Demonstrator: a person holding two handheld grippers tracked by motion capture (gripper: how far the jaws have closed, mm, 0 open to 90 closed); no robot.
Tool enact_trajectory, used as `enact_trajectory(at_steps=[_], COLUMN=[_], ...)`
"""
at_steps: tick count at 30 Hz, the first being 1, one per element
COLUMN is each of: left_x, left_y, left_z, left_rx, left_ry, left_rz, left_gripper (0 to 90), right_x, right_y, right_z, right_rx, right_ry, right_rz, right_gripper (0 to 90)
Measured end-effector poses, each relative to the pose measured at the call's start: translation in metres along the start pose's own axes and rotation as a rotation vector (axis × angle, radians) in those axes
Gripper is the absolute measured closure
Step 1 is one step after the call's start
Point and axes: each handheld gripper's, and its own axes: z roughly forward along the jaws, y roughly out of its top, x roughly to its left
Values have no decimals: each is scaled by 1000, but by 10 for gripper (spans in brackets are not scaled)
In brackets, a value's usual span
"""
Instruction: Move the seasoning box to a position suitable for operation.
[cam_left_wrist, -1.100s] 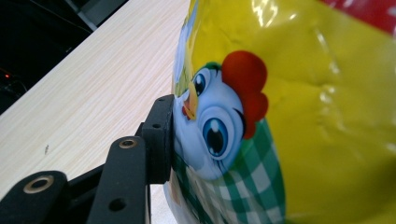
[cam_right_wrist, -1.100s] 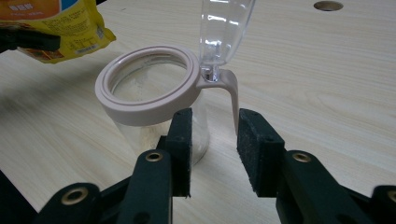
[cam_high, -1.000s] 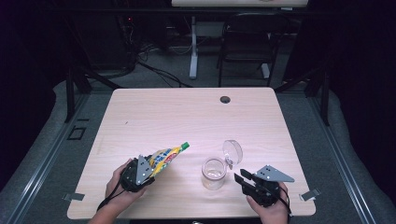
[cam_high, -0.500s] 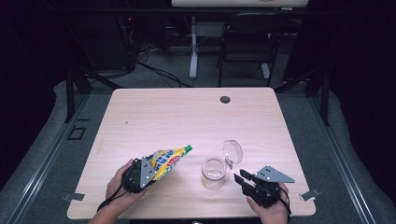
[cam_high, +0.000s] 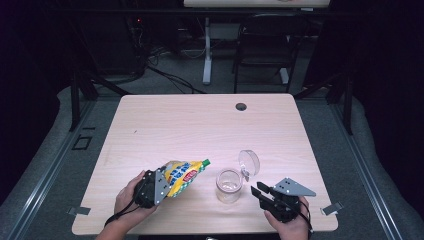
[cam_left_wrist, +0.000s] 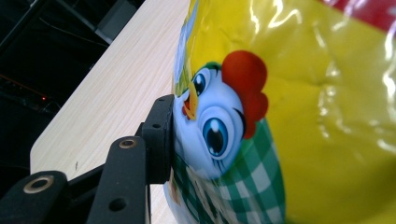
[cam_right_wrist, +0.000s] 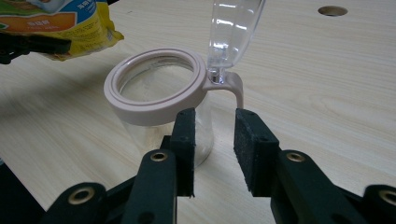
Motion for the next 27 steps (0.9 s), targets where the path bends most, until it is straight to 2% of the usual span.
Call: enact_trajectory(at_steps=[3,16,21,27], left_x=[-1,-4,-7,-8], left_y=[0,-1,-1,1], left_z=[0,1,1,0], left_rx=[2,9,15,19], left_ry=[17,54,78,92], left_rz=[21,54,95,121], left_gripper=[544,545,545,545], right_x=[-1,-2,-2,-2], right_y=[0,-1,-1,-1], right_z=[0,1,0,0], right_rx=[1,5,-3,-6], right_ry=[1,0,-3,-3], right_rz=[2,5,8,5], right_gripper=[692,688,687,687])
